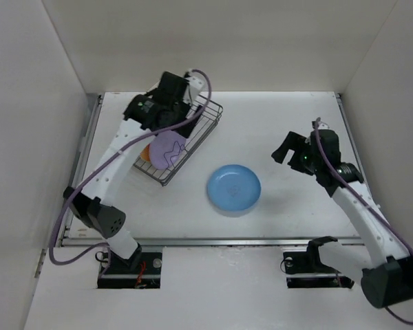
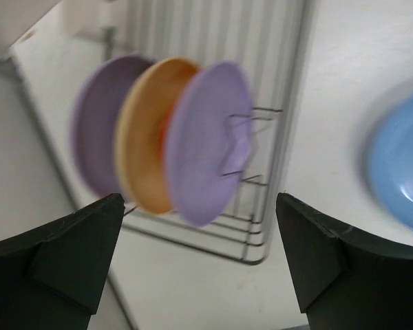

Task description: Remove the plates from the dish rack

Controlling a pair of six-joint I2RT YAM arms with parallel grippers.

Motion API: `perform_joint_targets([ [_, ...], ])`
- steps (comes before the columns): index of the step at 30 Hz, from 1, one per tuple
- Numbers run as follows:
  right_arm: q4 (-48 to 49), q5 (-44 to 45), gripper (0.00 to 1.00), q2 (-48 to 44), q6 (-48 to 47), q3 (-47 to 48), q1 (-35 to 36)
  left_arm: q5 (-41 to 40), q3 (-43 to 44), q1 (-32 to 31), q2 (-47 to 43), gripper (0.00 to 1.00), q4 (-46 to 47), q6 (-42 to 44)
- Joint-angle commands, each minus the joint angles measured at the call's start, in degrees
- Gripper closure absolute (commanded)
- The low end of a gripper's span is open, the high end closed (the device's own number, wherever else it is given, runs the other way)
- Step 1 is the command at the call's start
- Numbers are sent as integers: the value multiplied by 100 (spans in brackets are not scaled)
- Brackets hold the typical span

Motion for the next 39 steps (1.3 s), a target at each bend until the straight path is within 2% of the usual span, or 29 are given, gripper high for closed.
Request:
perform_joint_targets([
  [1,-166,96,1,617,49,39,156,-984,-157,413,12,9,-563,244],
  [4,-280,771,1,1067,-4,40,490,-985,-448,493,65,9,-486,403],
  [7,-281,1028,1,1173,-4,40,684,-985,-712,624,187,11,-407,403],
  [11,-211,1090,1,1173,49,-12,807,-923,-862,738,398,19,-178,403],
  [12,-149,1090,1,1112,49,-74,808,-923,-862,791,451,25,-177,403],
  [13,-149,1090,1,1111,49,-75,808,-923,-862,792,503,27,-125,403],
  [20,18,1029,1,1111,49,-206,913,-1090,-668,1020,978,34,95,333],
  [24,18,976,1,1111,49,-259,913,-1029,-616,1020,1093,62,43,333],
  [25,18,976,1,1111,49,-259,913,-1029,-616,1020,1093,76,42,281],
  [29,71,854,1,1059,-74,-259,966,-1388,-616,1020,1015,97,-28,219],
  [30,132,853,1,1006,-74,-259,1018,-1467,-555,1020,1014,100,-28,219],
  [35,273,440,1,892,-346,-206,1211,-1670,-256,1020,611,100,-292,219],
  [39,457,115,1,769,-592,-40,1378,-1310,113,1020,382,100,-668,219],
])
